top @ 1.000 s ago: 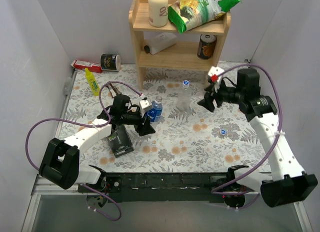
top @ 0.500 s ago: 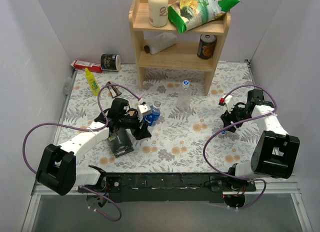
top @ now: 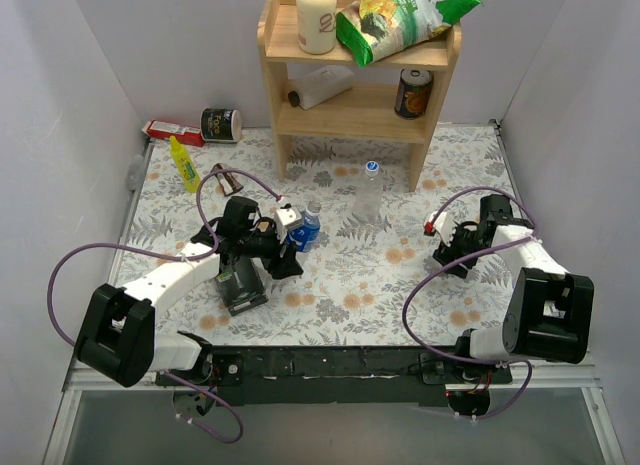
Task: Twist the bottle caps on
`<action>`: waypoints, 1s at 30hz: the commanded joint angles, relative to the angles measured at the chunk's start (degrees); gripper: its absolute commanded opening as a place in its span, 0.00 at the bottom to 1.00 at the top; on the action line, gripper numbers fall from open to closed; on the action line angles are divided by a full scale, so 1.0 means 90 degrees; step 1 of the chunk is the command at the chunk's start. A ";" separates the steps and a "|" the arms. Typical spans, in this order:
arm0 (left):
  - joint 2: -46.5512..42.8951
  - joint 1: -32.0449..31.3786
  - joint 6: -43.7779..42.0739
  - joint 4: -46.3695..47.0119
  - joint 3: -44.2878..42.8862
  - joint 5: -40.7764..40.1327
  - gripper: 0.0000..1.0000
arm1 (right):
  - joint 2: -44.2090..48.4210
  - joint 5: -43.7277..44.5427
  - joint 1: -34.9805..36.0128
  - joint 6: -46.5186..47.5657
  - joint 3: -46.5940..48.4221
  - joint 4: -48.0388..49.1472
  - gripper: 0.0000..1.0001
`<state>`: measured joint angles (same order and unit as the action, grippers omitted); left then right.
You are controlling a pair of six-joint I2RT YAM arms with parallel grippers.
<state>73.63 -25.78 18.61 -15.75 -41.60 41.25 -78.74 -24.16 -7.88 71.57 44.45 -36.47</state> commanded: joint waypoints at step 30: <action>0.0052 0.0013 0.0061 0.0304 -0.0045 0.0006 0.00 | -0.0274 0.0409 0.0456 -0.0081 -0.0192 0.0566 0.52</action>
<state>74.50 -25.78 19.31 -14.52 -41.63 40.93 -80.79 -20.86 -4.08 70.54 43.22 -32.40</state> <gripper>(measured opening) 0.579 0.526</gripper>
